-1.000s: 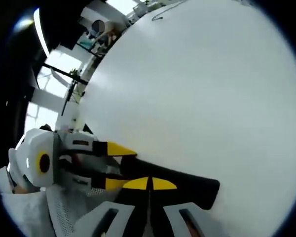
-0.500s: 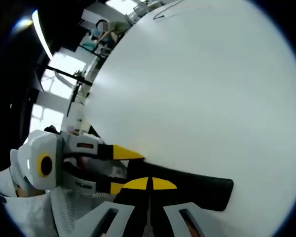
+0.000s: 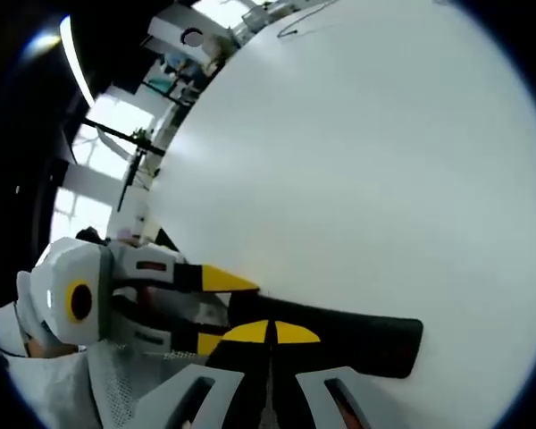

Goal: Press the specified remote control buttons in sequence, fully releasing each button before pressing the next.

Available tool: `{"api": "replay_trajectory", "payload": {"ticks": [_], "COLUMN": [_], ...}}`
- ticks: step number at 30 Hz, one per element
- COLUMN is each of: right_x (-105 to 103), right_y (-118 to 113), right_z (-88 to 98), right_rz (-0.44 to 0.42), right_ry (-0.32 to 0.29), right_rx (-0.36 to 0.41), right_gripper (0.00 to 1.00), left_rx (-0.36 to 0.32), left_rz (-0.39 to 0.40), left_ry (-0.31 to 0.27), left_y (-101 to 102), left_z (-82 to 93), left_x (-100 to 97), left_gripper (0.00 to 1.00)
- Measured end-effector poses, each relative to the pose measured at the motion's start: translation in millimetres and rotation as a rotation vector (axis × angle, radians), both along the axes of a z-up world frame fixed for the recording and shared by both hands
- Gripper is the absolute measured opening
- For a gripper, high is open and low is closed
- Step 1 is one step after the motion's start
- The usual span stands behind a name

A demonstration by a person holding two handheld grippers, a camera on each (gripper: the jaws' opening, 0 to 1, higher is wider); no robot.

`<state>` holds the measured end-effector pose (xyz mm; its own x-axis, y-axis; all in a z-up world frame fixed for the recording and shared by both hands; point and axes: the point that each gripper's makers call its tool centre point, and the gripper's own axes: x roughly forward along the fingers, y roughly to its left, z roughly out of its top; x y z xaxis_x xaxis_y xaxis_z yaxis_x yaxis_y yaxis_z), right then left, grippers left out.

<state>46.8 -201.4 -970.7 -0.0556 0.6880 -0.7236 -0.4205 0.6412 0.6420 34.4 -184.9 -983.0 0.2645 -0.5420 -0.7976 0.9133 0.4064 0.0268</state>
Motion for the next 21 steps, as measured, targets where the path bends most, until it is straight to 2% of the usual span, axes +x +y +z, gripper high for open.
{"api": "replay_trajectory", "payload": {"ticks": [5,11,13,16,17,20,21], "right_x": [-1.1,-0.4,-0.5,-0.9,0.2,1.2,1.1], "right_y": [0.0,-2.3,-1.9,-1.5,-1.8,-1.8,-1.6], "right_z": [2.0,0.6,0.8,1.1,0.5,0.0,0.2], "right_rz": [0.014,0.001,-0.002,0.002,0.001,-0.003,-0.005], "right_ry": [-0.011,0.002,0.000,-0.016,-0.019,-0.019,-0.016], "right_rx": [-0.007,-0.004,-0.005,-0.013,-0.015,-0.017,-0.015], "right_gripper": [0.00,0.00,0.00,0.00,0.00,0.00,0.00], "left_rx": [0.023,0.015,0.008,-0.028,-0.034,-0.008,-0.015], "left_rz": [-0.033,-0.020,-0.004,0.097,0.088,0.038,0.046], "left_ry": [-0.030,-0.017,-0.005,0.056,0.064,0.016,0.022], "left_y": [-0.6,-0.8,-1.0,-2.3,-3.3,-1.8,-2.3], "left_z": [-0.6,0.2,0.4,1.9,2.1,1.0,1.5], "left_x": [-0.5,-0.3,0.4,3.7,3.7,2.6,2.0], "left_gripper": [0.25,0.25,0.25,0.25,0.25,0.25,0.25]}}
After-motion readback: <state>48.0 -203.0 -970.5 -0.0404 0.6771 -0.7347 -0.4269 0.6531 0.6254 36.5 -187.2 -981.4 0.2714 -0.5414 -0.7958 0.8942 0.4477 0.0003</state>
